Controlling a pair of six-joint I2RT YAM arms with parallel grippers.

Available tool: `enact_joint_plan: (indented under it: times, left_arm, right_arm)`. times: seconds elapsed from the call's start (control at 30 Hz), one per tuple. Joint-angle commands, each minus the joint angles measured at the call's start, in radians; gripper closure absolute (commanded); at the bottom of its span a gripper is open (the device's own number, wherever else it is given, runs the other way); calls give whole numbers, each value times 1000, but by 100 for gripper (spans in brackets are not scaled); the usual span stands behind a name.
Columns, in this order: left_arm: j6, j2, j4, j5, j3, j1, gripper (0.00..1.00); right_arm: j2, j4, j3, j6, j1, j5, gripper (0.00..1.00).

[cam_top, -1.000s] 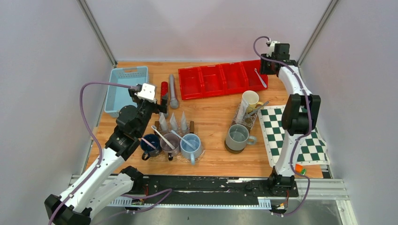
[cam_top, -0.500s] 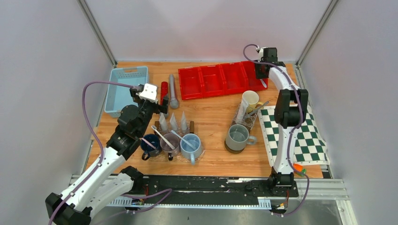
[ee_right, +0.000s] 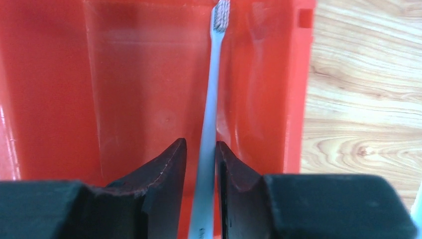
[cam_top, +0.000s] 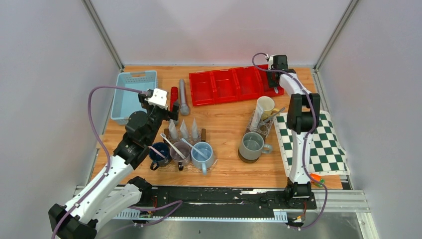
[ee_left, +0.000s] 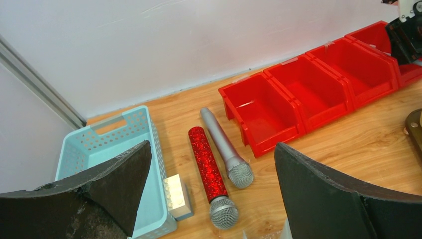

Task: Prepare toiletry sets of a toothbrush and toothpaste on the tray
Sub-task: Pick up the toothbrush from the storage box.

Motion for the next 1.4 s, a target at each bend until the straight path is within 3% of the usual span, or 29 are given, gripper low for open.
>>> enact_joint_plan:
  times: [0.0,0.27,0.83,1.2,1.37]
  left_arm:
    - [17,4,53,-8,-7,5,0]
    - [15,10,53,-3,-8,4,0]
    - [-44,9,25,88,25,4,0]
    - [-228,79,-43,228,149,4,3]
    - [-398,123,-40,326,191,0,6]
  right_arm:
    - [26,3,20,-19,13,-47,74]
    - [-24,5,21,7,14,-73,100]
    - [-371,70,-113,154,15,-106,100]
    - [-705,204,-388,353,83,-95,100]
    - [-866,289,-527,422,158,-37,100]
